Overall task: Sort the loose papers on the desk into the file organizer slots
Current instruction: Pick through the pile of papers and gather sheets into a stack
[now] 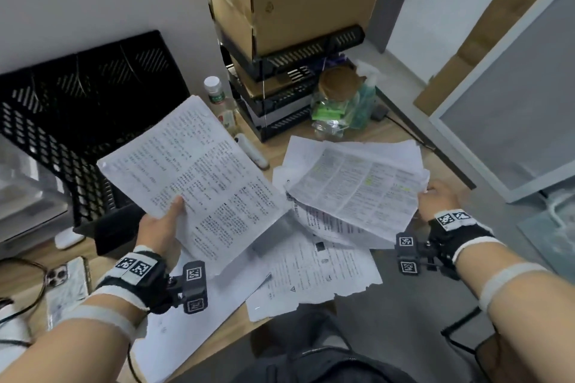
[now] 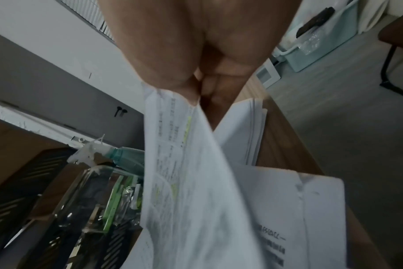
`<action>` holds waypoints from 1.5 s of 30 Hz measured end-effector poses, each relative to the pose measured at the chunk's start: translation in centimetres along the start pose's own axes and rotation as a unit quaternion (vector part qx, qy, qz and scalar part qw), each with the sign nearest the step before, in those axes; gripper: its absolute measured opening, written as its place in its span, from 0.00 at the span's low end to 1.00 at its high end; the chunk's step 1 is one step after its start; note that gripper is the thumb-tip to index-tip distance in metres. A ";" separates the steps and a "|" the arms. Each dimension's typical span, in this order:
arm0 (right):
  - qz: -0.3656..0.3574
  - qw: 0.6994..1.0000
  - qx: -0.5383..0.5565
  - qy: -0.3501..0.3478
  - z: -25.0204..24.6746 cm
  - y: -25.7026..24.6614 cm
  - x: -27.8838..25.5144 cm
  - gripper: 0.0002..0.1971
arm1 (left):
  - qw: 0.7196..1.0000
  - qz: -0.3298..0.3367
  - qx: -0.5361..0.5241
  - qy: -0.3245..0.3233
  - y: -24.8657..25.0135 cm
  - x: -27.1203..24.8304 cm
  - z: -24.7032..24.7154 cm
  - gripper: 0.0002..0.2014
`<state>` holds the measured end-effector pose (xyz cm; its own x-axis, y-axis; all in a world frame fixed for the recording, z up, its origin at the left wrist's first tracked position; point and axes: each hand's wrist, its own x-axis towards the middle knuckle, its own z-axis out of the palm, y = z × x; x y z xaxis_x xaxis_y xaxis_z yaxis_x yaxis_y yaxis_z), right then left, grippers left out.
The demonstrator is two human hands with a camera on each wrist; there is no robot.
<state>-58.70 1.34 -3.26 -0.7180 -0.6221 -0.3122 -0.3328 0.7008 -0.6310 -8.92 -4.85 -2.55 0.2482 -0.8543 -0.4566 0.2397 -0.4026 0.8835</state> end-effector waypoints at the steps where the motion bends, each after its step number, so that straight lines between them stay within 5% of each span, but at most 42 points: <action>1: 0.003 1.000 0.023 -0.014 0.2 0.1 -0.1 0.07 | 1.000 -0.010 -0.006 -0.014 0.2 -0.1 0.9 0.14; 5: 0.006 0.995 0.075 -0.070 1.7 0.6 -1.1 0.04 | 0.996 -0.044 -0.052 -0.061 0.6 -1.0 4.8 0.20; 10: 0.039 0.985 0.165 -0.016 2.4 3.5 1.9 0.08 | 0.992 -0.083 -0.032 -0.084 -0.6 -1.5 8.7 0.19; 14: 0.090 0.942 0.324 0.017 -0.1 0.7 0.5 0.15 | 0.987 -0.123 0.001 -0.100 -2.8 -1.3 10.1 0.16; 18: 0.110 0.926 0.356 -0.057 0.3 -0.8 -2.9 0.18 | 0.983 -0.168 0.035 -0.067 -6.7 -1.3 10.9 0.20; 22: 0.125 0.938 0.296 -0.129 4.3 0.6 -4.9 0.14 | 0.972 -0.218 0.034 -0.076 -9.8 -1.6 11.0 0.16; 27: 0.106 0.970 0.090 -0.199 8.7 1.6 -5.8 0.08 | 0.950 -0.274 -0.047 -0.142 -10.3 -1.6 10.1 0.35; 32: 0.105 0.950 0.046 -0.291 10.7 -0.6 -8.4 0.15 | 0.962 -0.223 0.050 -0.149 -10.8 -2.2 9.9 0.17; 36: 0.143 0.925 0.006 -0.353 10.6 -1.1 -9.5 0.09 | 0.968 -0.205 0.079 -0.122 -11.0 -2.2 10.1 0.15; 39: 0.215 0.884 0.097 -0.404 10.0 -0.5 -9.7 0.20 | 0.968 -0.205 0.041 -0.138 -10.3 -2.5 10.4 0.13; 42: 0.208 0.850 0.298 -0.381 9.6 -1.1 -9.8 0.18 | 0.962 -0.215 -0.040 -0.166 -8.8 -2.8 11.0 0.12; 45: 0.132 0.866 0.368 -0.312 8.7 -2.8 -9.2 0.19 | 0.961 -0.199 -0.036 -0.190 -7.2 -2.7 11.4 0.12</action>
<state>-45.88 2.07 -4.82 -0.1630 -0.7025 -0.6928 0.4372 0.5781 -0.6890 -22.04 -3.39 -6.43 -0.2348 -0.7007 -0.6737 0.3127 -0.7107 0.6302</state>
